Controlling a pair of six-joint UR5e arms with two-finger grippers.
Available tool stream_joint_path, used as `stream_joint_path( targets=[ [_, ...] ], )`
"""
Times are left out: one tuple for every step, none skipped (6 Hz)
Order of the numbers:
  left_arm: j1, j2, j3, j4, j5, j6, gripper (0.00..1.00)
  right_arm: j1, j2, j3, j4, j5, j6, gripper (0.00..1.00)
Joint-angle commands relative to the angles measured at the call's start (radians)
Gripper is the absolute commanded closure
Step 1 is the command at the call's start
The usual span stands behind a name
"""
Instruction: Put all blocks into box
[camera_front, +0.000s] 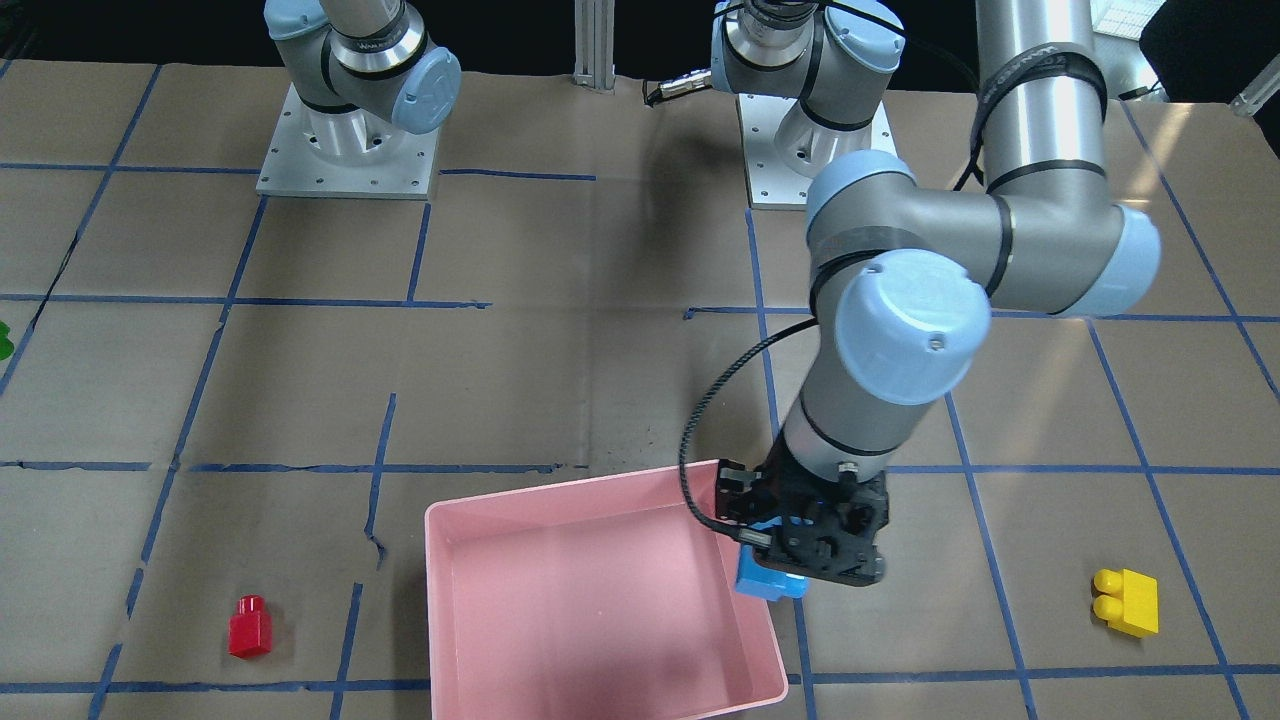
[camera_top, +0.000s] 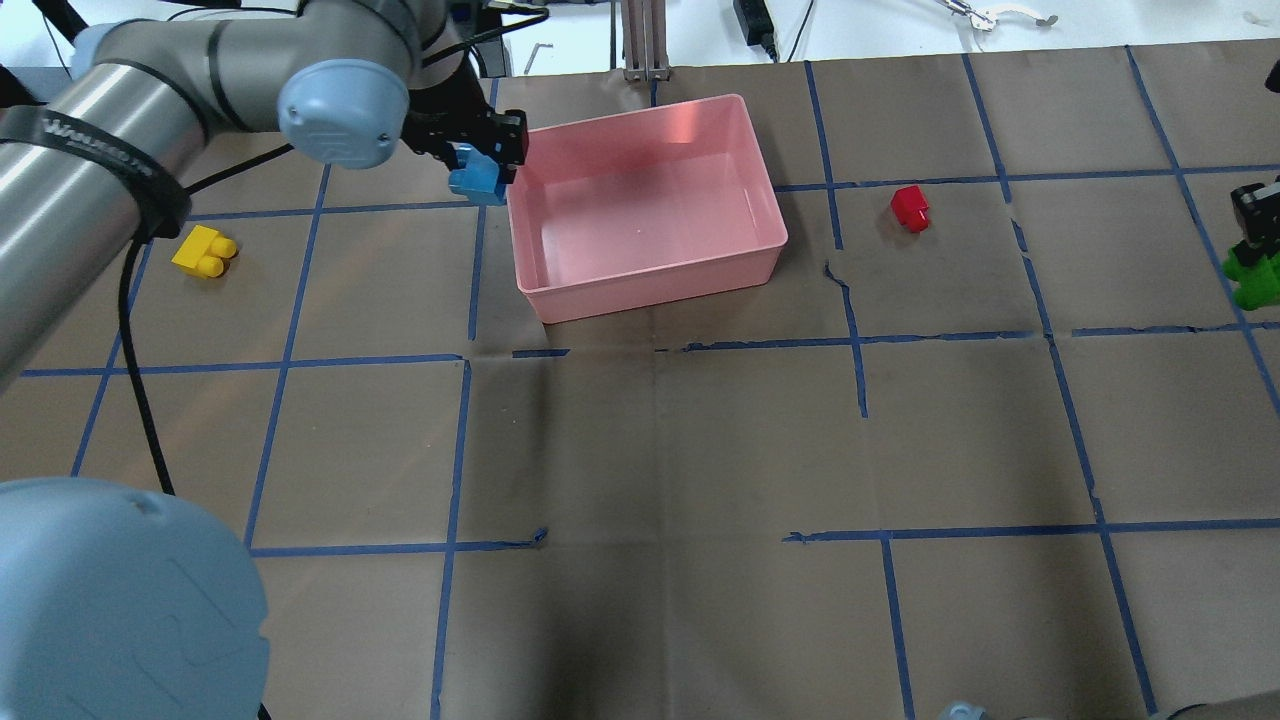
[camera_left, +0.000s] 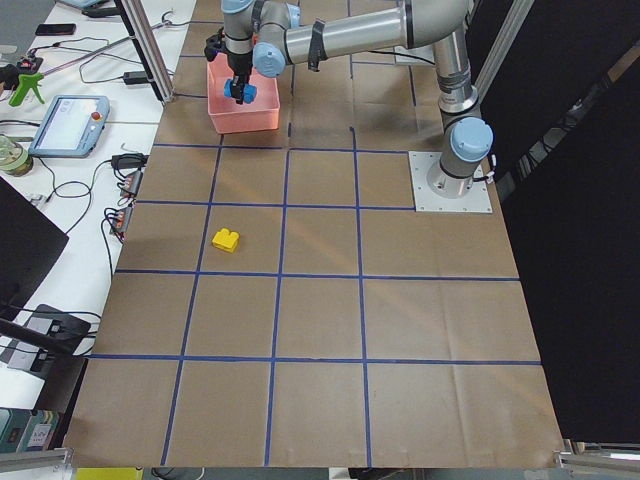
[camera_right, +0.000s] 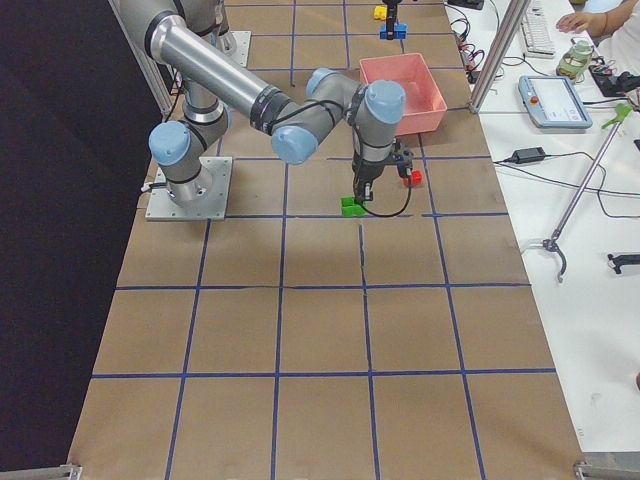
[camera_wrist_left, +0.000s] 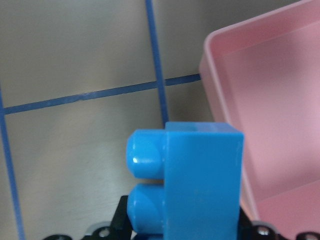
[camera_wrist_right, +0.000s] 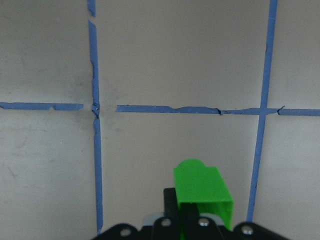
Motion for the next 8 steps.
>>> stream_joint_path(
  targets=[
    [-0.094,-0.118,0.019,0.094,0.003,-0.025,1.00,0.089,-0.002,-0.095,0.103,0.003,0.112,0.96],
    [-0.104,-0.136,0.020,0.114,0.005,-0.040,1.00,0.115,-0.002,-0.097,0.103,0.006,0.159,0.96],
    [-0.105,-0.144,0.025,0.133,0.002,-0.057,0.97,0.152,-0.002,-0.098,0.101,0.007,0.210,0.96],
    [-0.105,-0.150,0.025,0.136,0.003,-0.054,0.12,0.186,0.001,-0.098,0.091,0.019,0.267,0.96],
    [-0.105,-0.140,0.027,0.136,0.013,-0.051,0.01,0.198,0.005,-0.098,0.085,0.064,0.304,0.96],
    [-0.092,-0.112,0.025,0.133,0.019,-0.051,0.01,0.236,0.012,-0.098,0.059,0.063,0.325,0.96],
    [-0.001,-0.067,-0.001,0.116,0.037,-0.051,0.01,0.276,0.018,-0.098,0.025,0.063,0.365,0.96],
    [0.097,-0.016,-0.016,0.074,0.039,-0.051,0.01,0.337,0.044,-0.098,-0.025,0.053,0.417,0.96]
  ],
)
